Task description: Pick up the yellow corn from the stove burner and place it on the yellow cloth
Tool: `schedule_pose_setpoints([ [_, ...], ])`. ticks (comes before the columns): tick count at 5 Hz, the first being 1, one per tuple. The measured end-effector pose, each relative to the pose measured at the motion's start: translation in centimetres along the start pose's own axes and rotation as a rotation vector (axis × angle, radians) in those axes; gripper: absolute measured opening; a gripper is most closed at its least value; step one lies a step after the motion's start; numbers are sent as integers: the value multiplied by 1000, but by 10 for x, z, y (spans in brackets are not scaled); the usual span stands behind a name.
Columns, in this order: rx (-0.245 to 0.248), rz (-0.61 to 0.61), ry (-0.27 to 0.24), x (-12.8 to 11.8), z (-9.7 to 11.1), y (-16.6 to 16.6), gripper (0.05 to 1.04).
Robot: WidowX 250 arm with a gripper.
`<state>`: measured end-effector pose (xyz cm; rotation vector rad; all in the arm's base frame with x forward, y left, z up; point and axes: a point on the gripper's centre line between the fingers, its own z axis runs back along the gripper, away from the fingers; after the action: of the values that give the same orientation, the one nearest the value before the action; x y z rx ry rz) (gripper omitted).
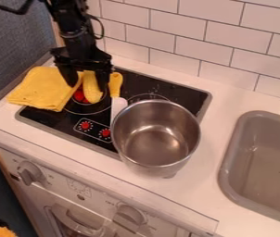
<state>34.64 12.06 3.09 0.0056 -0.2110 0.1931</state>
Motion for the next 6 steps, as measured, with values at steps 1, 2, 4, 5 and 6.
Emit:
schedule_pose_setpoints([
  [1, 6, -4, 36, -4, -17, -5, 933],
  [2, 28, -9, 33, -2, -18, -5, 667],
  [4, 44, 18, 34, -9, -18, -6, 636],
  [5, 30, 11, 48, -14, -14, -12, 636],
  [6, -18, 15, 38, -7, 2, -24, 636],
])
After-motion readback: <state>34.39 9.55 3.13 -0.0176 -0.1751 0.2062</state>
